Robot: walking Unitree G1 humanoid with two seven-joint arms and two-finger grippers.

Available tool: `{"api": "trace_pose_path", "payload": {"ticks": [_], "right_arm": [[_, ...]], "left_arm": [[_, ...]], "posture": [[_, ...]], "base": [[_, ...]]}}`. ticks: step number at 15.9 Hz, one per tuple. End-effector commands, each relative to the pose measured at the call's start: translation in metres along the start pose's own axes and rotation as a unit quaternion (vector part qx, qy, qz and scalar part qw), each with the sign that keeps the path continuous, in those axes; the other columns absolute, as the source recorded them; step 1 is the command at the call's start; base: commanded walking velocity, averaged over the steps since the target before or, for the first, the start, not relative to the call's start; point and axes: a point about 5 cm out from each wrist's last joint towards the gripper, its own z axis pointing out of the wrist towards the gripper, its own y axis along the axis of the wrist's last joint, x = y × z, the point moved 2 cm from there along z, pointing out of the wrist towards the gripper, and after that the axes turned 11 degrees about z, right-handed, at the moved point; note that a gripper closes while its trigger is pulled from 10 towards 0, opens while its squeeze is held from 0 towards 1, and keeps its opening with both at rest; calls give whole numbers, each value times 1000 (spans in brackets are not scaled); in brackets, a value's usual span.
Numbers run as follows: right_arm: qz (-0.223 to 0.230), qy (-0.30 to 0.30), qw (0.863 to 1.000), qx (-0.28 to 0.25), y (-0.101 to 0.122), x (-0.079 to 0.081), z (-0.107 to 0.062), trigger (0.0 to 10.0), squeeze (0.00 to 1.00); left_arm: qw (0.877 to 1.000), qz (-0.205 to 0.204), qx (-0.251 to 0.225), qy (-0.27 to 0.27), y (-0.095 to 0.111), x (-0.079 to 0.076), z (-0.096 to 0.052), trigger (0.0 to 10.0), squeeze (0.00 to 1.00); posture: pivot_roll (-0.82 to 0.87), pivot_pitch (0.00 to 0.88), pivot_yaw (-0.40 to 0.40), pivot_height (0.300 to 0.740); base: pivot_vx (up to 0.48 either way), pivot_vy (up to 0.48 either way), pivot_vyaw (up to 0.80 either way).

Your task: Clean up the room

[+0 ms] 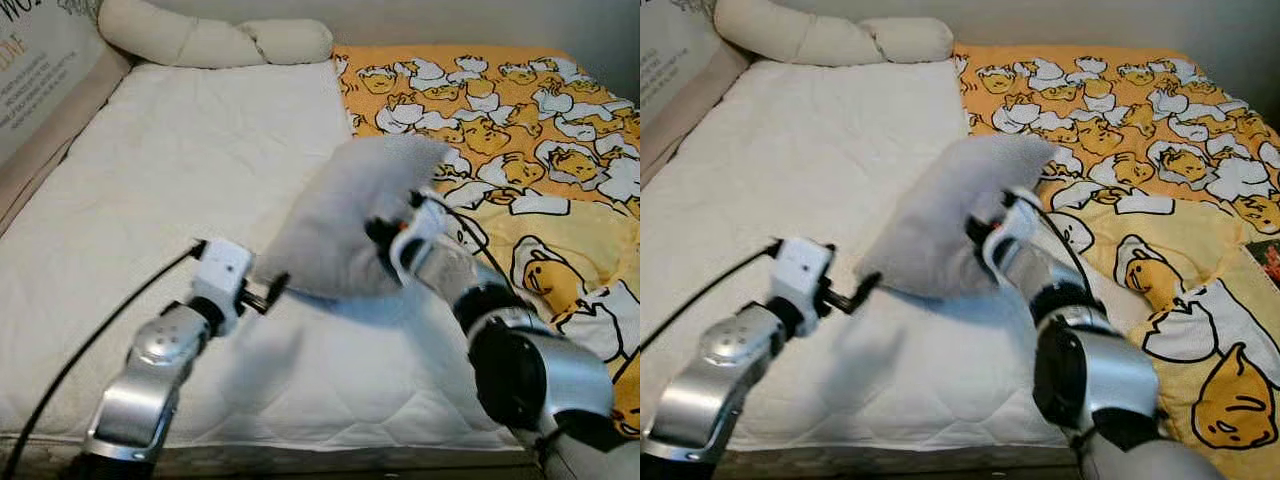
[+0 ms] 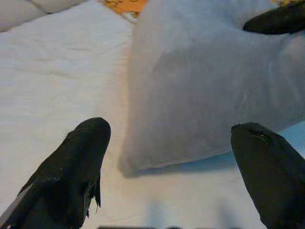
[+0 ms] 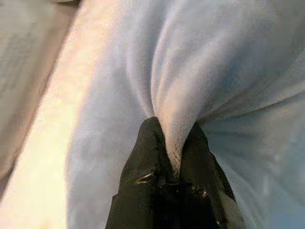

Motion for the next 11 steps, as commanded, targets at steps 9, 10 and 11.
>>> {"api": "trace_pose_path", "payload": {"ticks": [9,10,11], "right_arm": [[-28,202,975,85,31,54,-22,0,0],[-13,226,969,95,34,54,-32,0,0],[-3,260,961,97,38,55,-46,0,0]], "left_arm": [[992,-69,6,102,-3,43,-9,10000,0],[991,-77,-3,107,-2,44,-10,10000,0],[991,-87,-5,101,-2,42,-10,10000,0]], "posture": [[-88,0,17,740],[-93,0,19,740],[-99,0,20,740]], "base": [[0,0,0],[0,0,0],[0,0,0]]}}
